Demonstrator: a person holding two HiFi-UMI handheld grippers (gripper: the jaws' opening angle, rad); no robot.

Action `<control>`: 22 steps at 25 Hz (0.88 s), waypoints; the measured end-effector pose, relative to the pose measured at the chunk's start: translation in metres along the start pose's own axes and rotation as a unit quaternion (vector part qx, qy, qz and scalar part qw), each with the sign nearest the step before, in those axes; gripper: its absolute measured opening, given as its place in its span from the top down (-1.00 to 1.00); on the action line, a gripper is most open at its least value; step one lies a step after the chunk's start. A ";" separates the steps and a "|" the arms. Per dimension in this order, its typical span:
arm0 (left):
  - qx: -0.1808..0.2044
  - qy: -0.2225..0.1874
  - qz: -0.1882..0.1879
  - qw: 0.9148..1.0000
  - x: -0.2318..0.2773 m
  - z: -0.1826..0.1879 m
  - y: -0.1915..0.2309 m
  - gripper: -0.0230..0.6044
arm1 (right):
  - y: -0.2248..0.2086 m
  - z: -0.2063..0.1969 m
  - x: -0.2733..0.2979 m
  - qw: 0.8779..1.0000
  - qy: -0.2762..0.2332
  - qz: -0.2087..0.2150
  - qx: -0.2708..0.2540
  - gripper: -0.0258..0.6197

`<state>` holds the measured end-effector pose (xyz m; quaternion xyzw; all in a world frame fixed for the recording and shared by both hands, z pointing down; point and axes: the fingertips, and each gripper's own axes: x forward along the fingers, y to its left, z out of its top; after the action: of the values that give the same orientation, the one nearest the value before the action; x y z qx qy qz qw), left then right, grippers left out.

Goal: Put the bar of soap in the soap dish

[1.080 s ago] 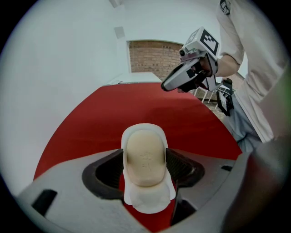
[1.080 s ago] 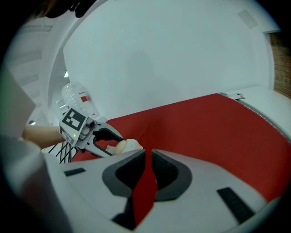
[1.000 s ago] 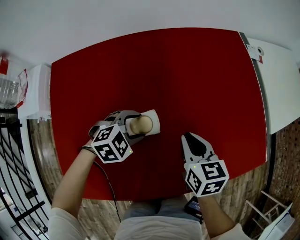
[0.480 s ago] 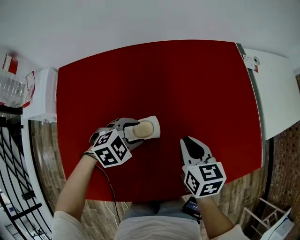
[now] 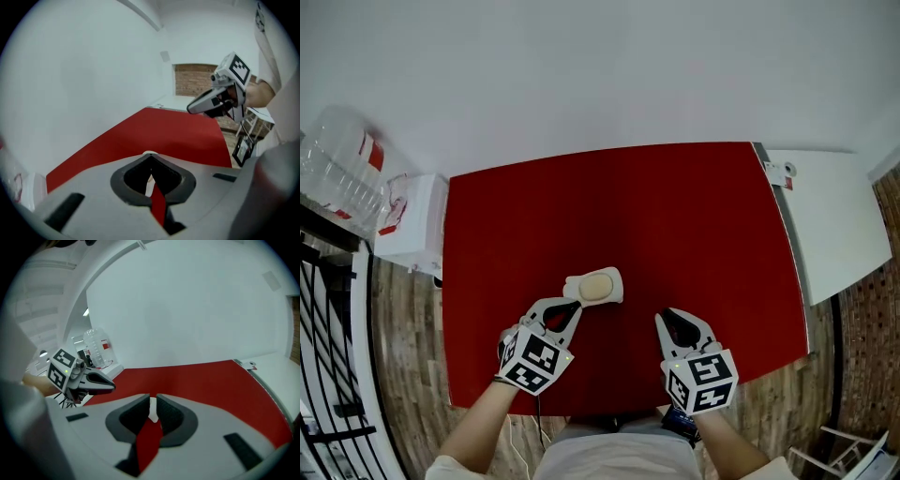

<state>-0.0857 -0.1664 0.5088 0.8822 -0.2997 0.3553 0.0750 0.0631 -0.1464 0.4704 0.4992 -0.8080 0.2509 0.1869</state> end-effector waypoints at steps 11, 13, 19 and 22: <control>-0.207 -0.110 0.178 0.955 -0.119 0.020 -0.051 0.90 | 0.054 0.012 -0.057 0.999 -0.022 0.023 -0.028 0.78; -0.229 -0.122 0.186 0.948 -0.127 0.016 -0.063 0.90 | 0.066 0.012 -0.065 0.999 -0.027 0.028 -0.026 0.78; -0.248 -0.125 0.199 0.940 -0.129 0.009 -0.074 0.90 | 0.080 0.008 -0.074 0.998 -0.034 0.023 -0.037 0.82; -0.249 -0.123 0.205 0.939 -0.131 0.006 -0.075 0.90 | 0.080 0.005 -0.076 0.998 -0.036 0.017 -0.038 0.86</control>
<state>-0.1129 -0.0461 0.4223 0.7916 -0.5600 0.1655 0.1797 0.0237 -0.0652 0.4069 0.4867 -0.8315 0.2049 0.1725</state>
